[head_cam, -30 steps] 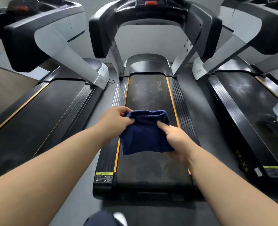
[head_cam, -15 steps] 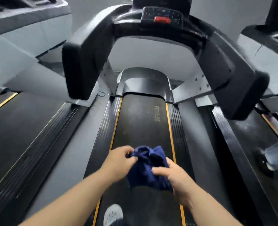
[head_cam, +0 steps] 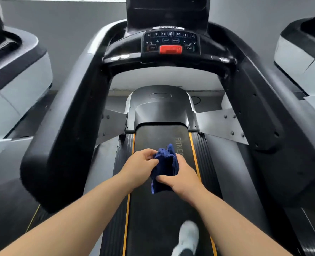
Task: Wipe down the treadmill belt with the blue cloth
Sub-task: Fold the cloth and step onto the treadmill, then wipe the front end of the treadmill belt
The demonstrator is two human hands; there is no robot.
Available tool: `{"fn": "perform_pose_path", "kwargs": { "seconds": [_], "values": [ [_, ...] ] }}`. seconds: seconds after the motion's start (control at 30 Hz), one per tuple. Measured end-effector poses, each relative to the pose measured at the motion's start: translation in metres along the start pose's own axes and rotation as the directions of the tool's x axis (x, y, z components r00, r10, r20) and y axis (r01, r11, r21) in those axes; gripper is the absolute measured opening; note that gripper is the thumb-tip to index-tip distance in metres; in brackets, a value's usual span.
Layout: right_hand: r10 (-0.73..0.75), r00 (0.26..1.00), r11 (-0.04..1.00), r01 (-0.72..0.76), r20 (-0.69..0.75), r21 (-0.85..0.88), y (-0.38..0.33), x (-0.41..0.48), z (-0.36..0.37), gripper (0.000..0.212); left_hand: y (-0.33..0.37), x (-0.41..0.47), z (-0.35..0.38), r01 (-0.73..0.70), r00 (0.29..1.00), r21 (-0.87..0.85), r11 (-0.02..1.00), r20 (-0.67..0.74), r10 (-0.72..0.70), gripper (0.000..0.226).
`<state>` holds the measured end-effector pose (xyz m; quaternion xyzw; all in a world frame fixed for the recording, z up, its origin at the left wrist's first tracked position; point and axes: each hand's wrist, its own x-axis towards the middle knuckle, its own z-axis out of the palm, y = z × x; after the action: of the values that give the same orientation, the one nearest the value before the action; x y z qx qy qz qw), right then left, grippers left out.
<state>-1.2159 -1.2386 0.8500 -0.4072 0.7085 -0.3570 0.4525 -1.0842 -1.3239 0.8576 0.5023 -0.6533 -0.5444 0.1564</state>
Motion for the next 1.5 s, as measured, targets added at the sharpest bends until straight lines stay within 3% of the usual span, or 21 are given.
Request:
{"fn": "perform_pose_path", "kwargs": {
  "seconds": [0.13, 0.27, 0.4, 0.5, 0.6, 0.73, 0.9, 1.17, 1.33, 1.5],
  "values": [
    [0.032, 0.998, 0.997, -0.035, -0.045, -0.074, -0.003, 0.101, -0.032, 0.050, 0.023, 0.099, 0.008, 0.010, 0.999, 0.018, 1.000, -0.040, -0.010, 0.028],
    [0.076, 0.997, 0.988, -0.078, -0.021, -0.131, 0.001, 0.212, -0.045, 0.047, 0.027, 0.201, 0.016, 0.098, 0.986, -0.038, 0.995, -0.130, -0.102, 0.036],
    [0.152, 0.988, 0.964, -0.150, -0.006, -0.221, 0.016, 0.302, -0.047, 0.023, 0.009, 0.274, 0.015, 0.194, 0.971, -0.050, 0.980, -0.131, -0.199, 0.034],
    [0.203, 0.978, 0.934, -0.207, -0.045, -0.293, 0.030, 0.365, -0.046, 0.017, -0.018, 0.325, 0.000, 0.248, 0.950, -0.115, 0.962, -0.168, -0.265, 0.031],
    [0.199, 0.978, 0.907, -0.206, -0.058, -0.367, 0.047, 0.435, -0.035, 0.014, -0.064, 0.382, -0.021, 0.323, 0.931, -0.082, 0.943, -0.154, -0.332, 0.025],
    [0.179, 0.979, 0.931, -0.202, -0.103, -0.303, 0.078, 0.531, 0.000, 0.031, -0.135, 0.477, -0.039, 0.344, 0.929, 0.100, 0.934, -0.178, -0.323, 0.015],
    [0.089, 0.995, 0.923, -0.101, -0.048, -0.371, 0.174, 0.668, 0.076, 0.026, -0.256, 0.600, -0.022, 0.408, 0.900, 0.171, 0.897, -0.243, -0.363, 0.035],
    [0.000, 1.000, 0.852, 0.005, 0.009, -0.523, 0.348, 0.876, 0.148, 0.021, -0.455, 0.754, -0.002, 0.403, 0.913, 0.498, 0.768, -0.274, -0.302, 0.063],
    [-0.120, 0.992, 0.803, 0.123, 0.045, -0.583, 0.394, 0.973, 0.182, 0.032, -0.537, 0.823, -0.014, 0.414, 0.907, 0.660, 0.627, -0.236, -0.350, 0.086],
    [-0.214, 0.976, 0.775, 0.187, 0.029, -0.604, 0.421, 1.013, 0.210, 0.036, -0.577, 0.856, -0.015, 0.495, 0.845, 0.700, 0.515, -0.251, -0.472, 0.081]
  ]
}}
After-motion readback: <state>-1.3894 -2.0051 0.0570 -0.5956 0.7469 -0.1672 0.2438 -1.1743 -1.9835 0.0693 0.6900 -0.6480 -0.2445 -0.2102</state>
